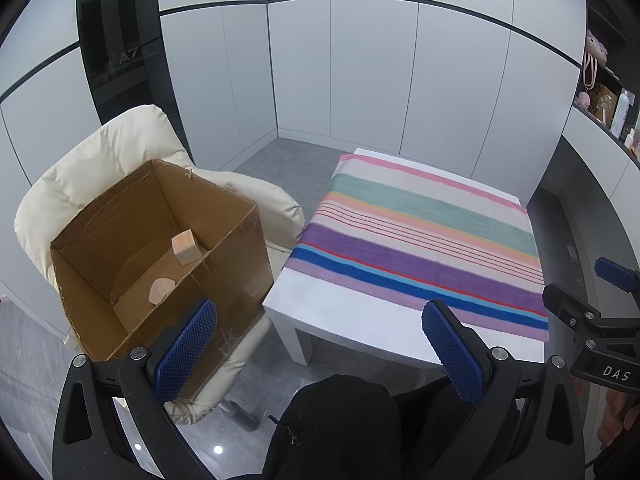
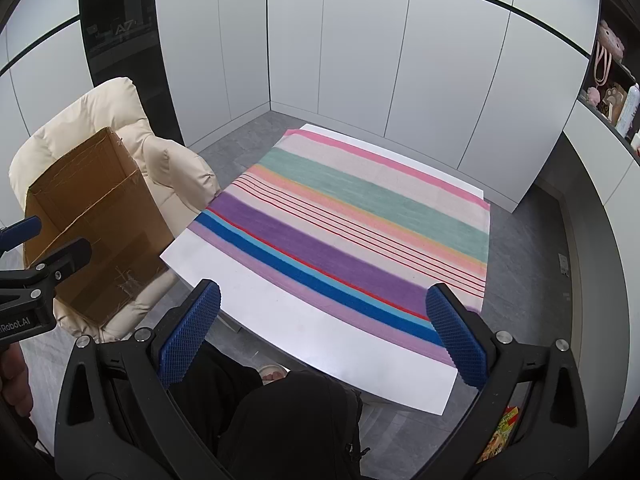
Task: Organize objects
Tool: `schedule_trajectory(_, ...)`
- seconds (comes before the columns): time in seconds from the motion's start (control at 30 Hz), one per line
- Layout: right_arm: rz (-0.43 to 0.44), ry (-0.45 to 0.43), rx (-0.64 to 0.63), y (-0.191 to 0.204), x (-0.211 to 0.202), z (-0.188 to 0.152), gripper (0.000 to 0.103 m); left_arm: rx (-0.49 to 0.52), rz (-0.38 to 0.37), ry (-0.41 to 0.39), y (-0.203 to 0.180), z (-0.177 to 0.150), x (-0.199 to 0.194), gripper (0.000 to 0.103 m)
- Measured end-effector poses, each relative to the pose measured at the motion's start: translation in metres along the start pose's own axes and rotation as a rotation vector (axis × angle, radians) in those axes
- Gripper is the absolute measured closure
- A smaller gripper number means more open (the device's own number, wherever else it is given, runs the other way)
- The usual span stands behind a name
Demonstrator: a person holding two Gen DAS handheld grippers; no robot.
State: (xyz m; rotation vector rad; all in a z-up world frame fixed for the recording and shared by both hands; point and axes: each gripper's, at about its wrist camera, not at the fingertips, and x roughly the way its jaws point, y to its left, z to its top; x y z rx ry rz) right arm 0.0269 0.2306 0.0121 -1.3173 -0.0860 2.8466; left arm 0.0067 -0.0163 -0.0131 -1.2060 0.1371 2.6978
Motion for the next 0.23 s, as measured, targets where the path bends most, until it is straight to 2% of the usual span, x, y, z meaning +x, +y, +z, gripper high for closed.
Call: schedule_trajectory(0.23,0.001,0.002,0.0,-0.0005,0.0004,0.0003,0.0,0.0,-0.002,0.001,0.0001,0.0001,0.0003,0.0)
